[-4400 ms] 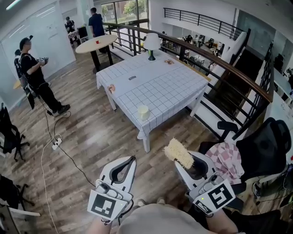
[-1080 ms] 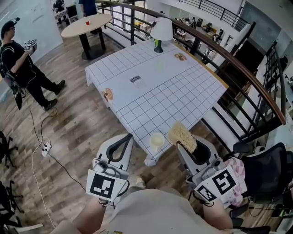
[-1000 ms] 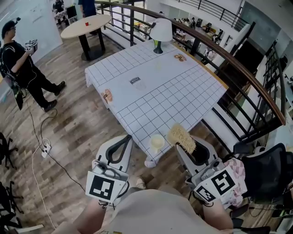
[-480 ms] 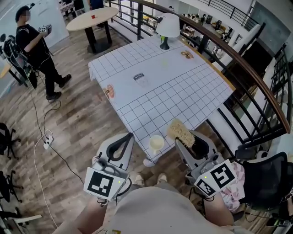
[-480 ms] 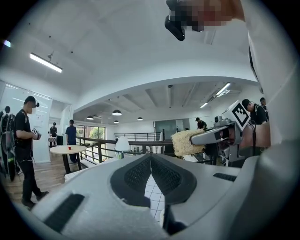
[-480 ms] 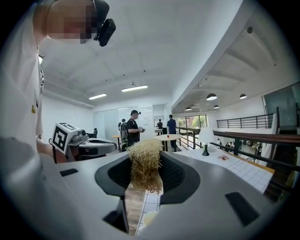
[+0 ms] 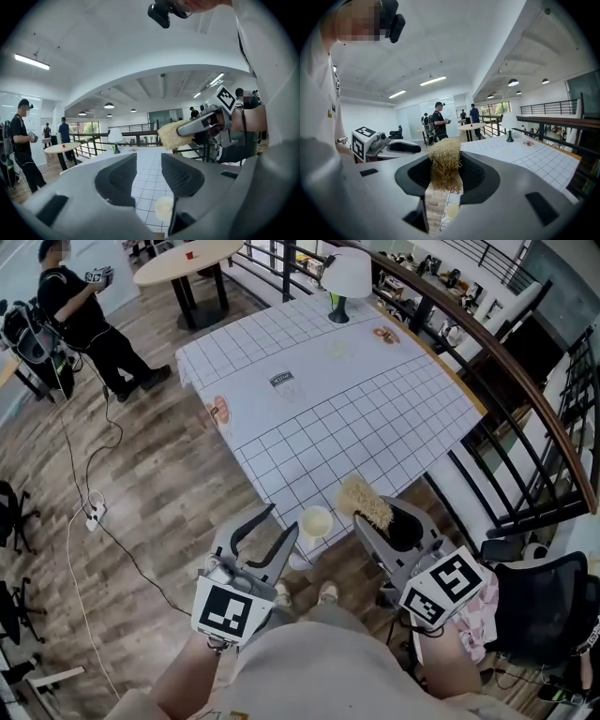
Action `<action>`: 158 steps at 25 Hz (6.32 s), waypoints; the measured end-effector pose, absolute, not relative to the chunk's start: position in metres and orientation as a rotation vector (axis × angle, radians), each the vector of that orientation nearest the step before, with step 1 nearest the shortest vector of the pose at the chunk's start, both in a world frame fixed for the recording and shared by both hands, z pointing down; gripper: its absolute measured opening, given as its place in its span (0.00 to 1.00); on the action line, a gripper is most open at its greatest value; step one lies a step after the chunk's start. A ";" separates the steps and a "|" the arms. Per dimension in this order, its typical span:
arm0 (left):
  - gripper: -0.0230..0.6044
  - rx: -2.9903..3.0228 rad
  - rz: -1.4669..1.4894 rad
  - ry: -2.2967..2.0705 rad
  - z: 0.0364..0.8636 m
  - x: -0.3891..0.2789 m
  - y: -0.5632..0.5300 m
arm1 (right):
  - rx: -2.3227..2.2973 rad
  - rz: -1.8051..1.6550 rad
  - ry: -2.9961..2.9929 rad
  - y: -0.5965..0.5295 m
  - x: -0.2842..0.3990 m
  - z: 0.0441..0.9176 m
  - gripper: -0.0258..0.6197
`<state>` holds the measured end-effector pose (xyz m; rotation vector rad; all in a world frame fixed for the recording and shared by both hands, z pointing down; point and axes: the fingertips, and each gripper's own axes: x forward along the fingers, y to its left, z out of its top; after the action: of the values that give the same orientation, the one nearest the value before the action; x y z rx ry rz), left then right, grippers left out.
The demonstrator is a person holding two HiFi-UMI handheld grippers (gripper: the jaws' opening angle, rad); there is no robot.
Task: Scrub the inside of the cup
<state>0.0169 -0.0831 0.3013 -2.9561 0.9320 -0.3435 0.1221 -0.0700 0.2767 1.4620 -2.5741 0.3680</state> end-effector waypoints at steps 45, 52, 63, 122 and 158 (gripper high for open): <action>0.13 -3.086 -1.161 0.755 0.607 0.068 -0.063 | 1.241 0.705 -2.179 -0.063 0.137 0.486 0.26; 0.12 -3.089 -1.144 0.713 0.607 0.055 -0.060 | 0.880 0.636 -2.057 -0.076 0.105 0.507 0.25; 0.12 -3.089 -1.048 0.755 0.605 0.060 -0.061 | 0.569 0.465 -1.880 -0.092 0.084 0.553 0.25; 0.12 -3.157 -0.899 0.786 0.601 0.054 -0.067 | 0.596 0.404 -1.974 -0.106 0.093 0.535 0.20; 0.12 -3.225 -0.843 0.732 0.604 0.061 -0.058 | 0.412 0.101 -1.766 -0.101 0.084 0.590 0.20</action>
<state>0.0609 -0.0577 0.6043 -3.2245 0.7321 -0.8428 0.0837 -0.1007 0.5902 0.4124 -1.7656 0.1006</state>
